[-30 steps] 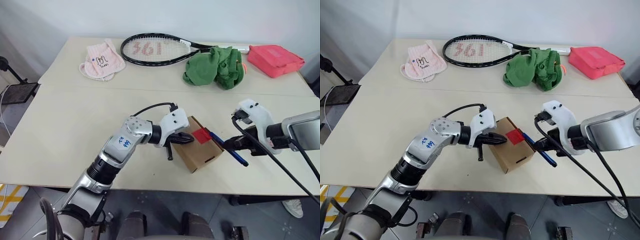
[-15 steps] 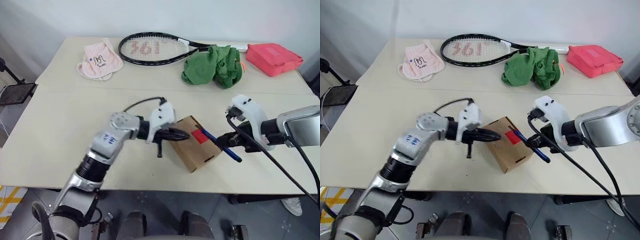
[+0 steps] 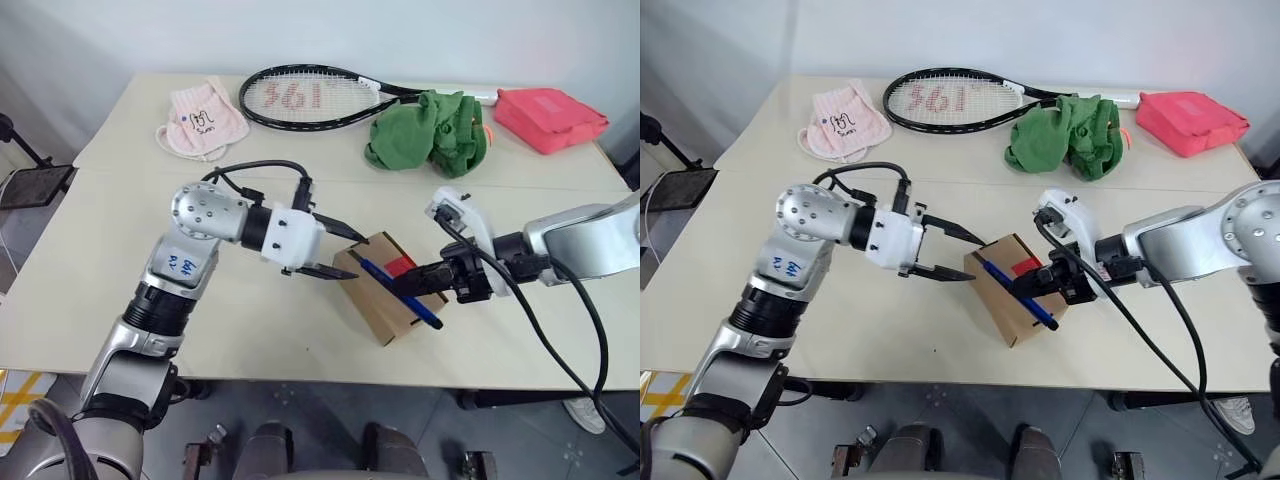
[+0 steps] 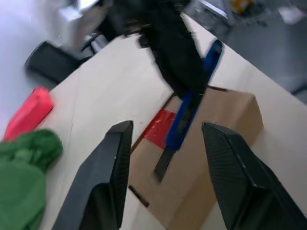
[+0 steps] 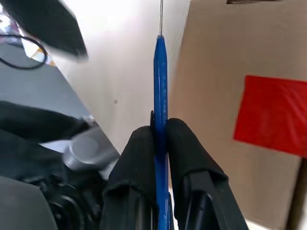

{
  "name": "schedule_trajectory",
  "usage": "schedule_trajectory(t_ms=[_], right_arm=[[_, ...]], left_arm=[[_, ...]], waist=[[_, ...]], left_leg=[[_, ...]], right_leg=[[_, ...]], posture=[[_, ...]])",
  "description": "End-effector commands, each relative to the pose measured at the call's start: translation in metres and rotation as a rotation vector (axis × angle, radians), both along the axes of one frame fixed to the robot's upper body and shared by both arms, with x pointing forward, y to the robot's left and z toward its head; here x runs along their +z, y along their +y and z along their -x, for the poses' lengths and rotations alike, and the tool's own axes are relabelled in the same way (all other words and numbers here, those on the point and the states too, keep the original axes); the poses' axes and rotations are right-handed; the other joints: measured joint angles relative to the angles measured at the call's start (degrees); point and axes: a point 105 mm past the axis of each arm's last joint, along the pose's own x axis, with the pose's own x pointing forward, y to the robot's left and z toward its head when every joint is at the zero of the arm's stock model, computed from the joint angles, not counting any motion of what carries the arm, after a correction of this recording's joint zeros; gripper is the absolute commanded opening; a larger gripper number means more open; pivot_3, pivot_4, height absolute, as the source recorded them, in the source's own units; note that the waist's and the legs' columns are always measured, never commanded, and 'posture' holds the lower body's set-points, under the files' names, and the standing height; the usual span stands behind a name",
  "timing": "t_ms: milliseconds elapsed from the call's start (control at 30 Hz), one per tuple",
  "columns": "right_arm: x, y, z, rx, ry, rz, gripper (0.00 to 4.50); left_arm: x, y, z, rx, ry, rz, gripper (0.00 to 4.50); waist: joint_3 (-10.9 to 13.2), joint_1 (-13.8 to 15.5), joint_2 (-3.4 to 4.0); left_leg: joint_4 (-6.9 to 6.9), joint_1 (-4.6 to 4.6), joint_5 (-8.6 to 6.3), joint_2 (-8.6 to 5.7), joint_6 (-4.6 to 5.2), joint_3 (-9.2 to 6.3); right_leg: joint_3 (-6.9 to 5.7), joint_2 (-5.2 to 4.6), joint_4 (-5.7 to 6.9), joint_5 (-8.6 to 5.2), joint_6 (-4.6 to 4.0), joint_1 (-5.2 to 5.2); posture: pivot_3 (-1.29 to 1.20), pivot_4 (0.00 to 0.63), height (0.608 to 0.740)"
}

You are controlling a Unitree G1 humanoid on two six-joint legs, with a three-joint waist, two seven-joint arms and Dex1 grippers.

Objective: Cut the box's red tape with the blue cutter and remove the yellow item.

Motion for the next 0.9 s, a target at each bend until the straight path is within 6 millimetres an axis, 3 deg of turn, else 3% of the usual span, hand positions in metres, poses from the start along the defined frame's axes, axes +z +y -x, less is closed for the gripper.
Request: schedule_trajectory(t_ms=[33,167,600,900], right_arm=[[0.006,0.005,-0.006,-0.003,0.024,-0.069,0.11],[0.004,0.011,-0.01,0.0,0.056,-0.103,0.11],[0.001,0.013,-0.013,-0.007,0.085,-0.133,0.11],[0.0,0.018,-0.011,0.016,0.093,-0.148,0.11]], left_arm=[[0.005,-0.014,0.0,-0.03,-0.148,-0.033,2.37],[0.001,-0.02,-0.001,-0.05,-0.211,-0.07,2.37],[-0.015,-0.007,-0.015,0.004,-0.242,-0.21,2.37],[-0.019,-0.012,-0.019,0.025,-0.246,-0.218,2.37]], waist=[[0.0,-0.08,0.0],[0.0,-0.19,0.0],[0.0,-0.28,0.0],[0.0,-0.29,0.0]], left_leg=[[0.0,0.0,0.0,0.0,0.0,0.01],[-0.03,0.01,0.0,0.0,0.0,0.02],[-0.02,0.01,0.0,0.01,0.0,0.02],[-0.02,0.01,0.0,0.01,0.0,0.02]], right_leg=[[0.0,0.0,0.0,0.01,0.0,0.0],[-0.01,0.0,0.01,0.01,0.01,-0.01],[-0.03,0.0,0.01,0.01,0.01,-0.01],[-0.03,0.0,0.01,0.01,0.01,-0.01]], posture=[[0.0,0.15,0.74],[0.0,0.15,0.74],[0.0,0.15,0.74],[0.0,0.15,0.74]])
